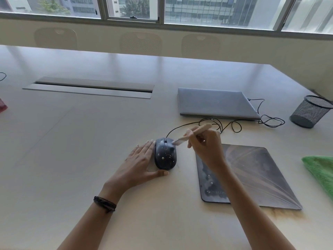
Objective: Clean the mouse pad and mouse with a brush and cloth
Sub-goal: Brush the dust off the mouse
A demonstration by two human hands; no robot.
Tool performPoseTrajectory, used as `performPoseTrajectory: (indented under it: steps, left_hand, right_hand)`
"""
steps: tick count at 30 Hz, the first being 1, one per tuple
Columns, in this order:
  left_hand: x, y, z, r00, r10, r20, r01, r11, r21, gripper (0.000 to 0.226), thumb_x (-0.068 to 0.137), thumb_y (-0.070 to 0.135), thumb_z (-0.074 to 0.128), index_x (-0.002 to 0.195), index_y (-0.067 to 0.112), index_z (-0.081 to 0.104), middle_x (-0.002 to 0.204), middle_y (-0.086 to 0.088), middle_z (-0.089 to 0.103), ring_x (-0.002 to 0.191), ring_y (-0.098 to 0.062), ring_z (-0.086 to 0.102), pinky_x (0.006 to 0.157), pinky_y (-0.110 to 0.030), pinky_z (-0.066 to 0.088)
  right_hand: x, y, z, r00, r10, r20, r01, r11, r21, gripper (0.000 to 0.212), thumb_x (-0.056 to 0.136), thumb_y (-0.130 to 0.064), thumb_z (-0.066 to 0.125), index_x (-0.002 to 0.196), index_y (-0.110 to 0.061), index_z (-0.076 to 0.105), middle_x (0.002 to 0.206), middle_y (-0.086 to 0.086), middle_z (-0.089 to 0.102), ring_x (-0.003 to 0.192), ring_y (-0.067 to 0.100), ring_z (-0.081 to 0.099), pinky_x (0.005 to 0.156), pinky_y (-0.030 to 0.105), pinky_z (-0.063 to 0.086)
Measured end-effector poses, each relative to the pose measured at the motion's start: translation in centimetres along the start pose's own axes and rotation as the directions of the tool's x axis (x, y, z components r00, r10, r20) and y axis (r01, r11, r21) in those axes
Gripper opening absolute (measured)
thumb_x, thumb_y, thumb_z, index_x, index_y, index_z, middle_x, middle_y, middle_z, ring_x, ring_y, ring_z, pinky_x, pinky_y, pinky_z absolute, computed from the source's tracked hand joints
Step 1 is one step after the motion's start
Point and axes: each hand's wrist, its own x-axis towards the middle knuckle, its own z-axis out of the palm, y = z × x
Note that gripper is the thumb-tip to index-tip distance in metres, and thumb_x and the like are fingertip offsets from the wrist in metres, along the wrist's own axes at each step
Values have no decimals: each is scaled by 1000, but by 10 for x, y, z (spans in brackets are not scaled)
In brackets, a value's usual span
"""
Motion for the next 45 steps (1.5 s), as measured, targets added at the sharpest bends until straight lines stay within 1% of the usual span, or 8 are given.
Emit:
performPoseTrajectory:
  steps: [3,6,11,19,22,28,41,45]
  left_hand:
    - [0,0,0,1000,2,0,-2,1000,5,118,59,90,26,150,18,3,158,2,6,145,-6,2,113,-20,-7]
    - [0,0,0,1000,-3,-3,3,1000,2,117,59,89,25,150,18,4,158,2,6,145,-5,2,113,-20,-7]
    - [0,1,-1,1000,0,-1,0,1000,6,121,57,92,25,150,18,4,158,2,7,145,-6,3,112,-20,-7]
    - [0,1,-1,1000,-3,-5,4,1000,4,121,56,91,19,150,17,5,158,1,8,145,-6,4,113,-21,-6]
    - [0,1,-1,1000,-2,-13,2,1000,0,117,58,88,25,149,17,6,158,2,9,145,-6,5,112,-20,-6]
    - [-1,2,-2,1000,-8,-14,8,1000,-12,116,58,87,26,149,18,7,158,2,9,145,-6,5,111,-20,-6]
    - [-1,2,-2,1000,-1,-9,1,1000,-12,115,60,88,26,149,19,5,158,3,8,144,-5,4,112,-19,-6]
    - [-1,3,-2,1000,-2,-9,2,1000,-15,113,62,86,29,150,18,5,158,3,8,144,-6,4,111,-19,-6]
  right_hand:
    - [-2,-5,2,986,-90,141,93,996,-14,22,85,-19,54,67,-27,64,57,0,64,40,12,44,39,15,30]
    - [-5,-5,1,963,-117,242,128,991,-29,19,83,-21,51,71,-21,65,50,5,58,40,16,45,40,23,33]
    - [-3,-8,-1,969,-142,200,137,990,38,22,86,-16,52,71,-14,66,52,1,60,40,2,44,43,4,27]
    - [-4,-10,-4,977,-115,180,105,992,65,26,86,-9,52,65,-5,67,49,6,60,38,7,47,40,10,30]
    - [-6,-12,-4,971,-133,200,123,991,61,24,90,-9,55,70,-7,69,53,6,64,40,20,53,37,22,37]
    - [-7,-11,-5,977,-125,170,110,989,95,34,89,-24,51,66,-7,68,51,6,64,41,25,56,38,28,40]
    - [-8,-12,-5,966,-150,208,139,988,68,41,91,-36,49,72,-6,71,53,-6,65,37,4,51,40,12,33]
    - [-8,-11,-7,970,-117,215,101,991,84,48,90,-38,48,63,-5,68,46,3,62,35,5,51,42,6,33]
